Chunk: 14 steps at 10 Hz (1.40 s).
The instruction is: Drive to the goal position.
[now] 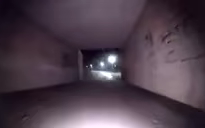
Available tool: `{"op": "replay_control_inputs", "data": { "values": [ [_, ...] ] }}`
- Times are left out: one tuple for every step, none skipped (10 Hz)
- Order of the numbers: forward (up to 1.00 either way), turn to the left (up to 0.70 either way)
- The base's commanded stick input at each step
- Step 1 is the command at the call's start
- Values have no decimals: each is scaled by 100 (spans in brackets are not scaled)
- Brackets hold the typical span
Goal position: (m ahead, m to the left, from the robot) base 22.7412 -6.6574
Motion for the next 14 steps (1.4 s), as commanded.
{"op": "replay_control_inputs", "data": {
  "values": [
    [70,0],
    [70,0],
    [70,0],
    [70,0],
    [70,0],
    [70,0],
    [70,0],
    [70,0],
    [70,0],
    [70,0],
    [70,0],
    [72,0],
    [80,0],
    [85,0]
  ]
}}
